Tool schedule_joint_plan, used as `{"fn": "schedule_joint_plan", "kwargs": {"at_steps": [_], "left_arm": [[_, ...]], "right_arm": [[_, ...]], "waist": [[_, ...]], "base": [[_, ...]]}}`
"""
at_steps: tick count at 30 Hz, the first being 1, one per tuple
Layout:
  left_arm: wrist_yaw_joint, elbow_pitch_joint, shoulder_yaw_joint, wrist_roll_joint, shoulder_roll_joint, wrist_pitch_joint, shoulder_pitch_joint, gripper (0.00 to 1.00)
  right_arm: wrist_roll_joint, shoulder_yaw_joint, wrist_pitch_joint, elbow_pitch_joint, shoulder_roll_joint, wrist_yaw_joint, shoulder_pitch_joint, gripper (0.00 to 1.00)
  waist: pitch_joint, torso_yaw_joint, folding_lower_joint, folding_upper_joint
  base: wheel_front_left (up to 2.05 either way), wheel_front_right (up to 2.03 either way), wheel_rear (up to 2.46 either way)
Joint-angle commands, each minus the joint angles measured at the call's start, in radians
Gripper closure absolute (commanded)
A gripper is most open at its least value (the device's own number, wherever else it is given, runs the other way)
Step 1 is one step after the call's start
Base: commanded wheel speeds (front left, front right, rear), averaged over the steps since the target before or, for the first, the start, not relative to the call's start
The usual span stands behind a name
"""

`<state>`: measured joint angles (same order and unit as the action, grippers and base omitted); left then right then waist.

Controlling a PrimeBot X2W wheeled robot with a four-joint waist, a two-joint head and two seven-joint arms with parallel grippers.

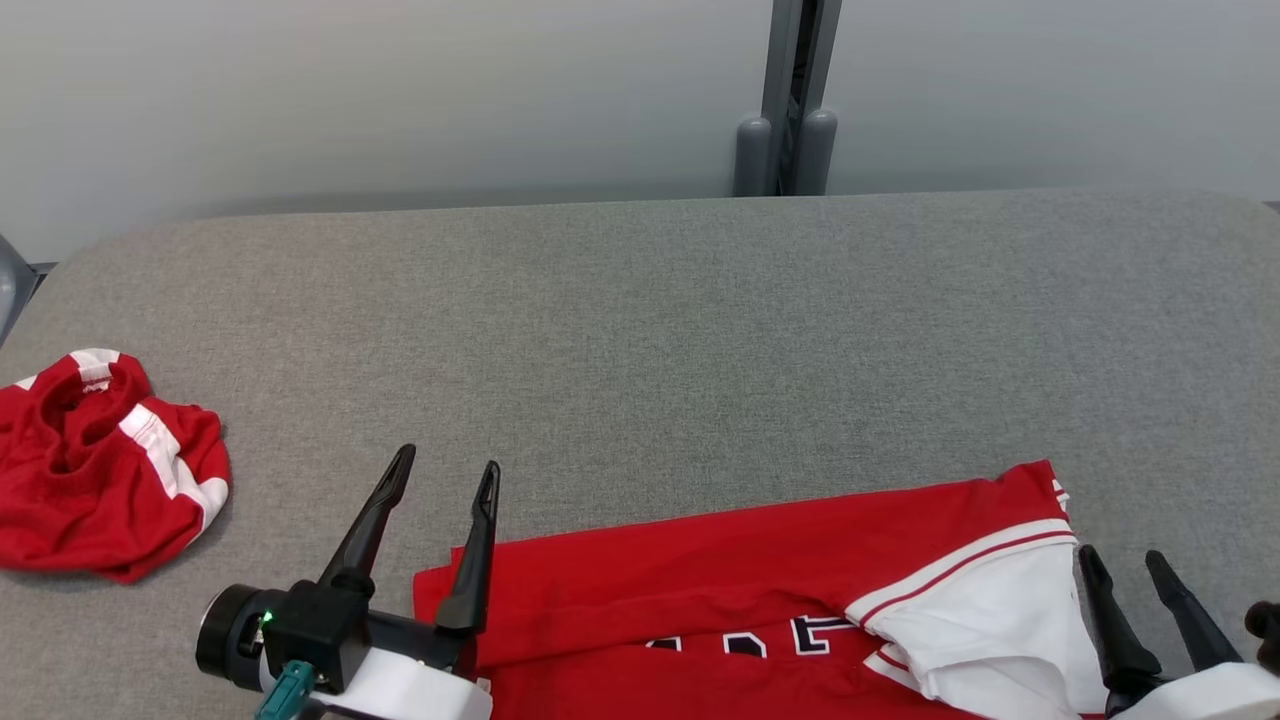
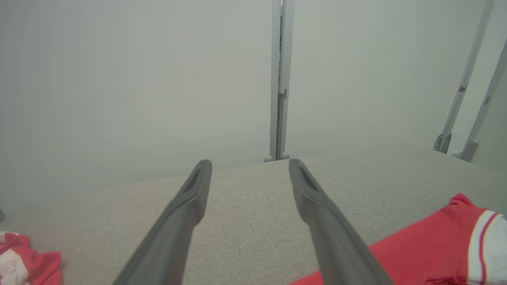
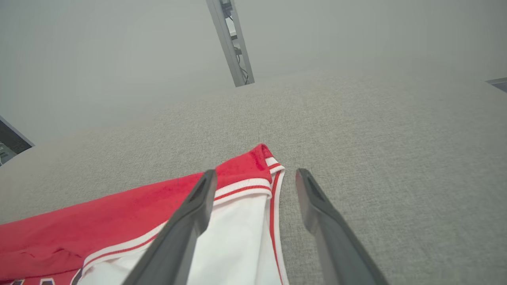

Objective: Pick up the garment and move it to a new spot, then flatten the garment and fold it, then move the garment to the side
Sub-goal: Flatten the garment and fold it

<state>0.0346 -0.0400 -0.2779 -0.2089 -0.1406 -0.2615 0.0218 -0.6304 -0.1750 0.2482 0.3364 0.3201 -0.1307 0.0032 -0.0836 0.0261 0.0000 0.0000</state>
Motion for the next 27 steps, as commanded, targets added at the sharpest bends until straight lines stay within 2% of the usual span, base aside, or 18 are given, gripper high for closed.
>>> {"fn": "schedule_joint_plan", "kwargs": {"at_steps": [1,11,26,27], "left_arm": [[-0.014,-0.006,0.015,0.016,0.005,-0.003,-0.017,0.0],[-0.088,-0.03,0.064,0.089,0.043,-0.003,-0.011,0.0],[-0.129,-0.03,0.109,0.122,0.068,-0.003,-0.013,0.0],[-0.131,-0.03,0.11,0.123,0.07,-0.003,-0.012,0.0]], "right_arm": [[-0.02,-0.006,0.01,0.019,0.002,0.0,-0.015,0.0],[-0.139,-0.083,0.017,0.173,-0.003,0.0,-0.059,0.0],[-0.32,-0.243,-0.045,0.275,-0.017,-0.001,-0.114,0.0],[-0.33,-0.258,-0.049,0.274,-0.017,-0.001,-0.117,0.08]], "waist": [[-0.003,0.002,0.0,0.0],[-0.017,0.018,0.0,0.0],[-0.038,0.04,0.0,0.0],[-0.039,0.042,0.0,0.0]], "base": [[0.0,0.0,0.0],[0.0,0.0,0.0],[0.0,0.0,0.0],[0.0,0.0,0.0]]}}
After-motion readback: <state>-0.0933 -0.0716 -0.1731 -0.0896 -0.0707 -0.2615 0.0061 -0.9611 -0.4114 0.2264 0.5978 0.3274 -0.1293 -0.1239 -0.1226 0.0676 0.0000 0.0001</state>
